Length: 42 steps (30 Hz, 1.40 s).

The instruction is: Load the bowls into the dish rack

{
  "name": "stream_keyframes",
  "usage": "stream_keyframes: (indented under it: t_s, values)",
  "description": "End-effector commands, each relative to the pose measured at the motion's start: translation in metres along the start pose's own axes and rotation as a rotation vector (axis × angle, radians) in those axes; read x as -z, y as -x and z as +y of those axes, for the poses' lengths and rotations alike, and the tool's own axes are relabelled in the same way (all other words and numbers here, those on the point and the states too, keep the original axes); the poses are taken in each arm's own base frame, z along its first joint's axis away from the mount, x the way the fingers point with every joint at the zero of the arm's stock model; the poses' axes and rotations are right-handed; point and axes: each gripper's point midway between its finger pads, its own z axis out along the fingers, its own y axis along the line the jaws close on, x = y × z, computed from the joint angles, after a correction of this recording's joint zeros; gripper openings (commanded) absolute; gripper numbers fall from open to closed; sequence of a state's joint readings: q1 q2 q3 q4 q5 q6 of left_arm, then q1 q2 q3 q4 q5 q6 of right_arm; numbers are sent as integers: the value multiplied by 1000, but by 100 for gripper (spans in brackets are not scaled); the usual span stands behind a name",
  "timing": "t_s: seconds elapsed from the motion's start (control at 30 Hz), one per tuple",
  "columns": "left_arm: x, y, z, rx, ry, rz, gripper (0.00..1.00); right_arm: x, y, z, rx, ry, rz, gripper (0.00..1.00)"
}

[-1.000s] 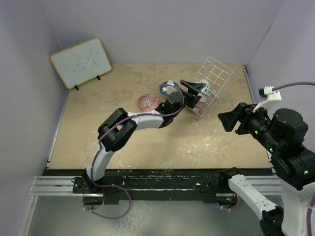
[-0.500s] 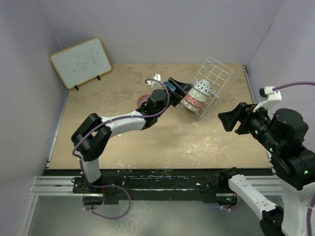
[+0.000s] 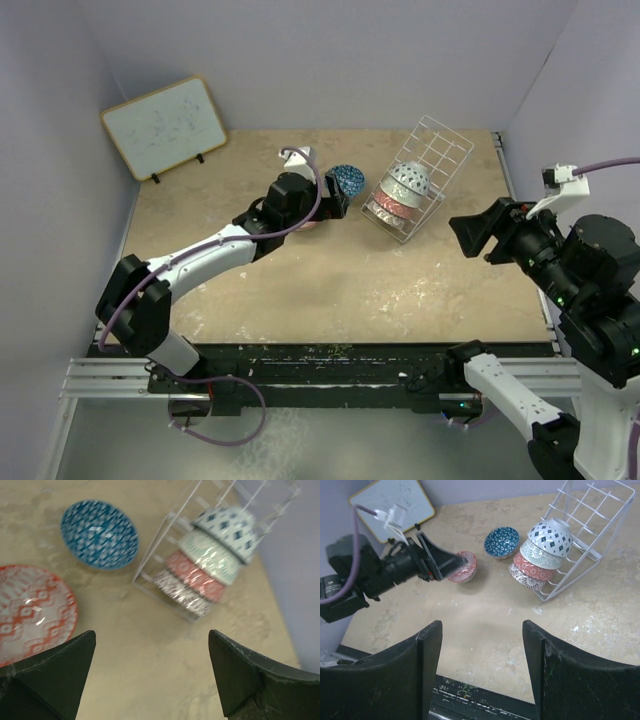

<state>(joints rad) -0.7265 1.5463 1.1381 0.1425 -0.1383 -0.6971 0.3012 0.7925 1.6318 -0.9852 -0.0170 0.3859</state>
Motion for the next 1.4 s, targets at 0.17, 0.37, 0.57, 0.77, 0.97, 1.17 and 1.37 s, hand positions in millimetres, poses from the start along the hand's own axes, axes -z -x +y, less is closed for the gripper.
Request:
stream_keyframes:
  t_s: [0.17,0.37,0.57,0.77,0.97,1.17,1.37]
  values:
    - [-1,-54,92,-348,287,192,86,-15,16,10,-9,34,-27,68]
    - [-25,-69,118,-459,364,245,81,-23,14,10,-13,31,-15,68]
    - [-41,-71,132,-552,400,245,75,-28,13,8,-10,21,-9,68]
    - [-52,-67,142,-645,429,229,65,-37,8,7,-13,21,2,68]
    - [-60,-77,151,-690,443,274,54,-41,7,6,-13,16,5,68]
    - [-58,-83,156,-697,454,296,50,-45,4,5,-18,14,10,68]
    - [-51,-80,156,-689,463,289,33,-43,8,3,-18,3,-3,68]
